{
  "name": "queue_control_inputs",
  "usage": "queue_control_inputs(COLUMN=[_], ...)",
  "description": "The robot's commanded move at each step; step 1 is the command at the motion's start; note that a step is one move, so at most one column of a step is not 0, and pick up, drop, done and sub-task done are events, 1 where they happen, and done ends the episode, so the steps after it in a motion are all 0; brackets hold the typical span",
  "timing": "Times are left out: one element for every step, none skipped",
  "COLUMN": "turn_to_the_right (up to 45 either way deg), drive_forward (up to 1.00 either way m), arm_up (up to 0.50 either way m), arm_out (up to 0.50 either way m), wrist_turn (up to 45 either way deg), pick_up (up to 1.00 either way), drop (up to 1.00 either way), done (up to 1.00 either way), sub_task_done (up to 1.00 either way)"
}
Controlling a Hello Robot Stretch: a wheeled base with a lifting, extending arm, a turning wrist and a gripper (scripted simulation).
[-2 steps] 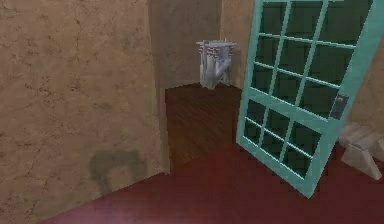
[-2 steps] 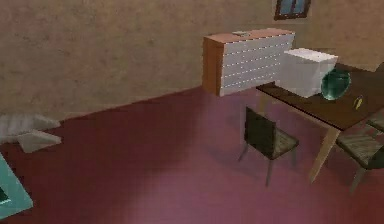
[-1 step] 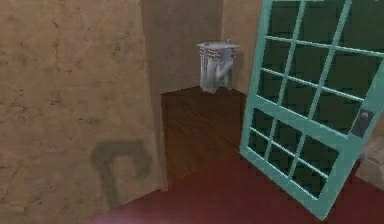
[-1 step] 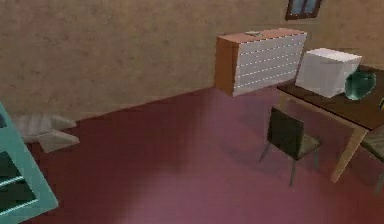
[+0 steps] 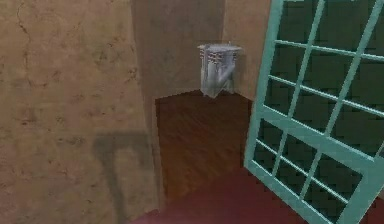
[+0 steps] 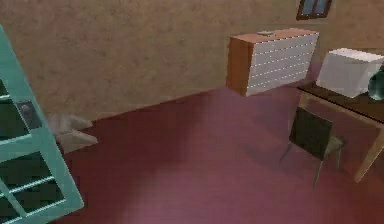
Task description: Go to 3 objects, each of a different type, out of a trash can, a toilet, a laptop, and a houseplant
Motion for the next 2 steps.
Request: queue_control_inputs(turn_to_the_right=[27.0,0.0], drive_forward=[0.00,0.85], arm_up=[0.00,0.00], arm_out=[0.00,0.00], wrist_turn=[0.0,0.0], pick_up=[0.00,0.00], drop=[0.00,0.00], done=[0.00,0.00], sub_task_done=[0.00,0.00])
